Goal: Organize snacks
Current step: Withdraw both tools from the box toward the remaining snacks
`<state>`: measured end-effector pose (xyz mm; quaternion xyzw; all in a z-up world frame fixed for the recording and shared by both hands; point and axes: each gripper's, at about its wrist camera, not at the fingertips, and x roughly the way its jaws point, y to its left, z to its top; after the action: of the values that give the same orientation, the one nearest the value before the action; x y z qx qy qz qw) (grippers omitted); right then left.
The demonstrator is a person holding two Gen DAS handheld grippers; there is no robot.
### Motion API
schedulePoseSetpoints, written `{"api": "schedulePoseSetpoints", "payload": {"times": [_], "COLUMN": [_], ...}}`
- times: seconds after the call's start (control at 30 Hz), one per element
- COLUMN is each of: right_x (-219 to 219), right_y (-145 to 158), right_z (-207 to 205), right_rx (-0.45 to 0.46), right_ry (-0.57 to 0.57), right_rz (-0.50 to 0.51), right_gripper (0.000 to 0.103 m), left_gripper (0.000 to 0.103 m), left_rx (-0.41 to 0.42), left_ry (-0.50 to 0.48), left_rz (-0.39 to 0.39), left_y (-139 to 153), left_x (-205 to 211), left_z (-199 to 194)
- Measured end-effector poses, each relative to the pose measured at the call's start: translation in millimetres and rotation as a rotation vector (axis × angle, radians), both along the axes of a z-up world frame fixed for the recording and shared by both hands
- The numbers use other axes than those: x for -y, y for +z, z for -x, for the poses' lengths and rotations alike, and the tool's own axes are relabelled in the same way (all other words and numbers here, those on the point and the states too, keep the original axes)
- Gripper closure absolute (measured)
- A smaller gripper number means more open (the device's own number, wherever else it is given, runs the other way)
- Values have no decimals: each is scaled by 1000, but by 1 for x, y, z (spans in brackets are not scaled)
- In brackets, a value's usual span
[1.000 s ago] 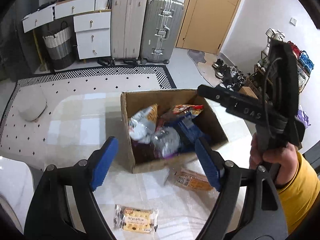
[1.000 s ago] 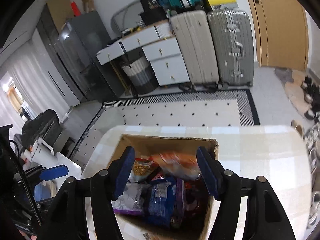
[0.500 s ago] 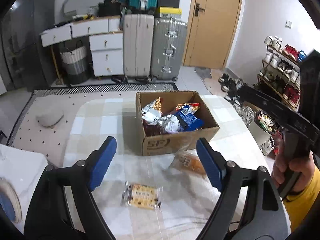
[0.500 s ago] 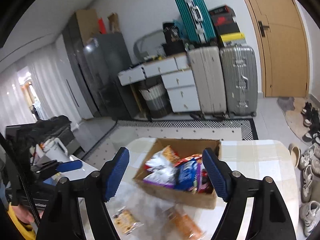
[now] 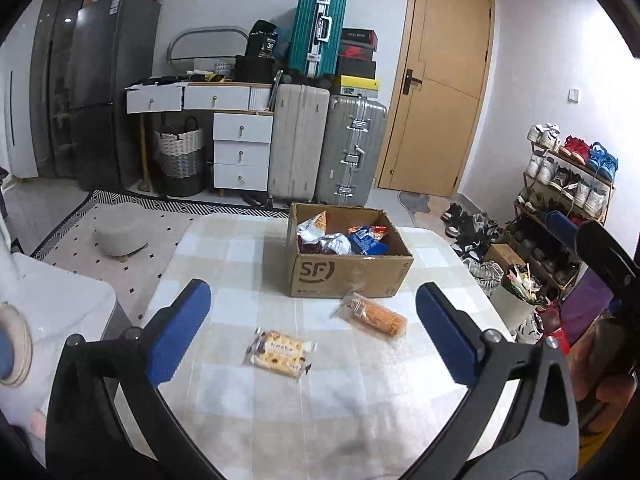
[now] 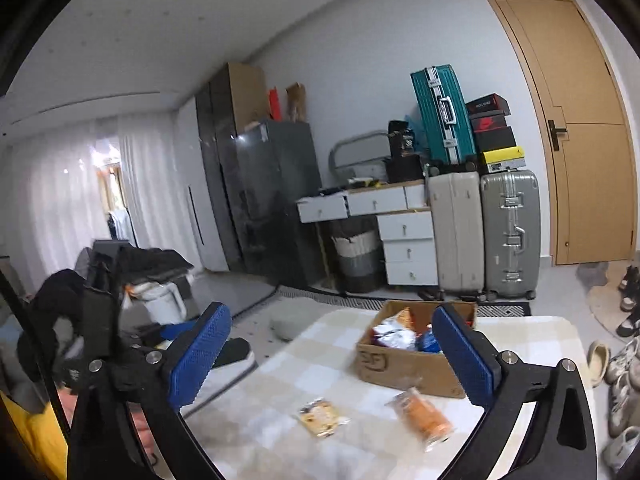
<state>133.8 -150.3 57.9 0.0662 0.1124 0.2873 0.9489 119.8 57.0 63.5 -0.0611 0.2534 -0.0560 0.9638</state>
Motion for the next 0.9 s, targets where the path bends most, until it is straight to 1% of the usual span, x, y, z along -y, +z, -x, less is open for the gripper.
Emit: {"api": "schedulePoseSetpoints", "payload": {"times": [0.07,0.13,0.2,0.27,0.37,0.4,0.47,0.57,0.67,0.77,0.9], "right_x": [-3,-4,-3,0,8,10,14,21,26,26,23], "right_y": [-6,-15,-30,-46,-74,-86,-99,-115,-120,-118,-122], "right_z": [17,27,32,35,34,33,29,16,-1,-18,-43], "right_rx": [19,16,-21,-60,-120,-142,-173,-233,-248,-250,-252], "right_ry": [-20,-34,-46,-63,-71,-72,-73,-58,-51,-56,-65], "right_rz": [22,26,25,25,22,15,6,-15,-20,0,33], "right_gripper": [1,1,1,1,1,1,1,1,1,1,1], "left_gripper": [1,1,1,1,1,1,1,1,1,1,1], "left_rx": [14,14,15,22,6,-15,-52,-66,-85,-99,-140], "left_ry": [22,27,32,54,65,59,44,41,36,41,41], "left_rz": [-8,-6,-2,-16,-28,-26,-22,-30,-30,-31,-46], "left_y": [-7,-15,-27,-40,-61,-69,-80,-93,-103,-112,-123], "left_x": [-3,-6,-11,-14,-18,-18,-15,-11,-7,-5,-2], "left_z": [17,31,42,52,57,51,41,29,14,-6,-36]}}
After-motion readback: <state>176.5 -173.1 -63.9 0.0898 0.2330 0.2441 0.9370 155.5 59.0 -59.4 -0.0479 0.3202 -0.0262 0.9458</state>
